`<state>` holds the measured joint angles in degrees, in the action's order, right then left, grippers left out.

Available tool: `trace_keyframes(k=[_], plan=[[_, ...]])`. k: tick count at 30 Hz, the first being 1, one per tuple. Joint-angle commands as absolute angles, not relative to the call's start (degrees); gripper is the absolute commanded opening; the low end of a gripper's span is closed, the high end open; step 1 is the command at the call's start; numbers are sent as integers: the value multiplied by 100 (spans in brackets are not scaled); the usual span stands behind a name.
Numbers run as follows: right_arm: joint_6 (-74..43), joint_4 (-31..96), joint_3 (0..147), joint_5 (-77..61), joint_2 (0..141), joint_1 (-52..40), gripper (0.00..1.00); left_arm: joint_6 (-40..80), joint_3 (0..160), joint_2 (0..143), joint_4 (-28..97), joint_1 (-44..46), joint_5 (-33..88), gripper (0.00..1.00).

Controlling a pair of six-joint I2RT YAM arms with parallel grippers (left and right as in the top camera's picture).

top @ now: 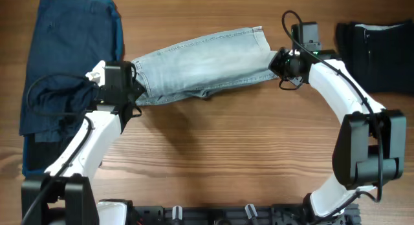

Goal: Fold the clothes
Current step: 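Lay the folded edge down and release both grippers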

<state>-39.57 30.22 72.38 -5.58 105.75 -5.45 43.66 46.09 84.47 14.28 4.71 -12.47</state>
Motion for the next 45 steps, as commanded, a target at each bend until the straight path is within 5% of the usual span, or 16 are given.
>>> trace_keyframes(k=[1, 2, 3, 4, 5, 6, 7, 22, 23, 25, 27, 28, 31, 39, 45], plan=[[-3896, 2300, 7354, -655, 10652, -530, 5, 4421, 4727, 8519, 1107, 423, -1551, 4], [-3752, 1688, 7349, -725, 10667, -585, 9, 4418, 4727, 8519, 882, 423, -1557, 15], [-3433, 1160, 7349, -888, 10672, -648, 14, 4418, 4727, 8519, 648, 423, -1625, 51], [-3210, 760, 7349, -978, 10691, -711, 23, 4418, 4727, 8519, 357, 423, -1684, 74], [-3063, 346, 7349, -989, 10700, -801, 57, 4416, 4727, 8519, 47, 423, -1686, 99], [-2995, 93, 7349, -954, 10709, -869, 87, 4416, 4727, 8519, -191, 423, -1684, 100], [-3011, -25, 7349, -886, 10711, -910, 99, 4416, 4727, 8519, -349, 423, -1684, 100], [-3004, 1828, 7349, -626, 10722, -937, 99, 4370, 4727, 8519, 993, 423, -1028, 100], [-3009, 1920, 7349, -574, 10744, -937, 98, 4329, 4727, 8519, 1151, 423, -1028, 99], [-3020, 2115, 7347, -617, 10827, -939, 79, 4200, 4727, 8519, 1457, 423, -1033, 92], [-3280, 2373, 7347, -663, 10912, -954, 54, 4200, 4727, 8519, 1623, 423, -1037, 71], [-3428, 2436, 7347, -663, 10951, -967, 50, 4200, 4727, 8519, 1645, 423, -1055, 65], [-3662, 2471, 7347, -696, 11111, -1039, 51, 4202, 4727, 8519, 1640, 423, -1055, 55], [-4080, 2215, 7347, -644, 11559, -1260, 55, 4202, 4727, 8519, 1667, 423, -1055, 51], [-4106, 1914, 7349, -642, 11572, -1258, 40, 4202, 4727, 8519, 1691, 423, -1055, 43]])
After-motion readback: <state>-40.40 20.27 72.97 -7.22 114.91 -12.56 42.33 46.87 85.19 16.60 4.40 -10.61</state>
